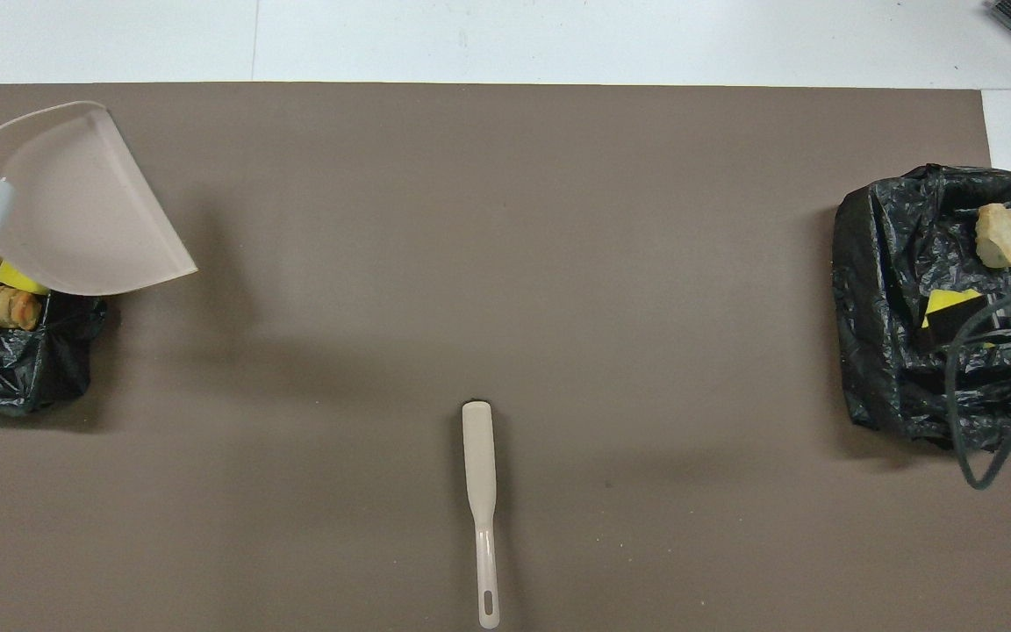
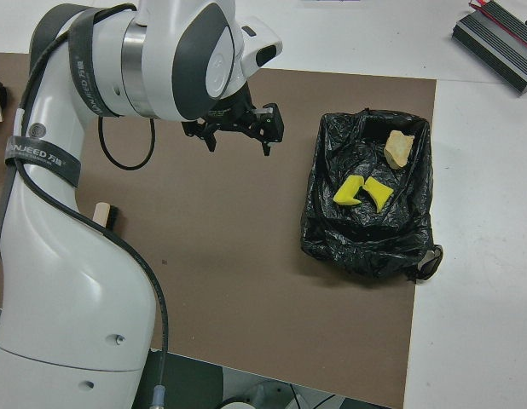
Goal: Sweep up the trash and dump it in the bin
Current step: 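Bring the empty dustpan back to the table center with the left gripper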
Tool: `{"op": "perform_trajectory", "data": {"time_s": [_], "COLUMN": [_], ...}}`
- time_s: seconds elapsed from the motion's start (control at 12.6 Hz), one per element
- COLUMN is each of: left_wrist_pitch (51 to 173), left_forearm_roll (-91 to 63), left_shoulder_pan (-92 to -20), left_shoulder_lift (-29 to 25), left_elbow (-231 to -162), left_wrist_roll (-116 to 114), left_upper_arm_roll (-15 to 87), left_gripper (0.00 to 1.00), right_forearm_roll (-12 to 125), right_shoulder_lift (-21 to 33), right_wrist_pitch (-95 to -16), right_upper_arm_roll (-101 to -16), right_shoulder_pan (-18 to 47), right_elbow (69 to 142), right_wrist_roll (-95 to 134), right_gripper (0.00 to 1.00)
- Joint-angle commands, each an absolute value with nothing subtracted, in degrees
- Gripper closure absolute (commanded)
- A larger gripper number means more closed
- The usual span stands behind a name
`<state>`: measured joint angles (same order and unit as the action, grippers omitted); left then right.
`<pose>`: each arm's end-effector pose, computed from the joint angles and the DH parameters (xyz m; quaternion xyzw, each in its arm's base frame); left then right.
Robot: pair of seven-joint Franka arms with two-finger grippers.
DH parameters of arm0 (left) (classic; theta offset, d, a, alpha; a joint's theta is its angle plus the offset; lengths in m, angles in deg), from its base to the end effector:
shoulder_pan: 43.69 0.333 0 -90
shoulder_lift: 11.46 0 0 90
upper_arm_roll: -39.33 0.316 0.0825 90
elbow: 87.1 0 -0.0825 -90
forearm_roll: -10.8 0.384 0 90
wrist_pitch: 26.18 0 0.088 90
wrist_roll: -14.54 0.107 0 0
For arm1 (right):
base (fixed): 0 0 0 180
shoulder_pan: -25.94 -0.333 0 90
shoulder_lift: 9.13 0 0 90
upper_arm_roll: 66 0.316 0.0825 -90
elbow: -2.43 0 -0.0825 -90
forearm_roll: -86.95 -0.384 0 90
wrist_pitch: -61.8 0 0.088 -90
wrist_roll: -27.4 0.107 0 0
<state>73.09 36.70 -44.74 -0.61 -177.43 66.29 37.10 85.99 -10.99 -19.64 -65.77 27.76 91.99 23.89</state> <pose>0.6207 0.0063 0.5332 -0.8467 0.4856 0.1037 0.1912 0.5282 -0.0126 0.6334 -0.9983 -0.0175 0.0542 0.0107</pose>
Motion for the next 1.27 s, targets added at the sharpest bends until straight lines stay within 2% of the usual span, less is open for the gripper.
{"op": "perform_trajectory", "data": {"time_s": [0.0,0.16,0.63,1.19], "left_wrist_pitch": [72.70,73.13,83.41,94.84], "left_forearm_roll": [29.98,28.56,16.34,9.13], "left_shoulder_pan": [-49.21,-54.22,-66.26,-73.40], "left_shoulder_lift": [-2.41,-0.57,7.07,10.60], "left_elbow": [-180.26,-180.70,-180.00,-179.74], "left_wrist_roll": [53.07,43.15,15.01,-6.54], "left_upper_arm_roll": [37.83,37.83,37.92,37.83], "left_gripper": [1.00,1.00,1.00,1.00], "right_forearm_roll": [87.90,89.68,88.80,88.80], "right_shoulder_lift": [-10.80,-11.16,-10.98,-10.98], "right_wrist_pitch": [-22.73,-25.03,-24.86,-24.86], "right_upper_arm_roll": [-65.57,-65.04,-65.04,-65.12], "right_shoulder_pan": [27.79,27.61,27.70,27.78], "right_elbow": [91.99,93.05,92.78,92.78], "right_wrist_roll": [24.86,25.12,24.86,24.86], "right_gripper": [0.00,0.00,0.00,0.00]}}
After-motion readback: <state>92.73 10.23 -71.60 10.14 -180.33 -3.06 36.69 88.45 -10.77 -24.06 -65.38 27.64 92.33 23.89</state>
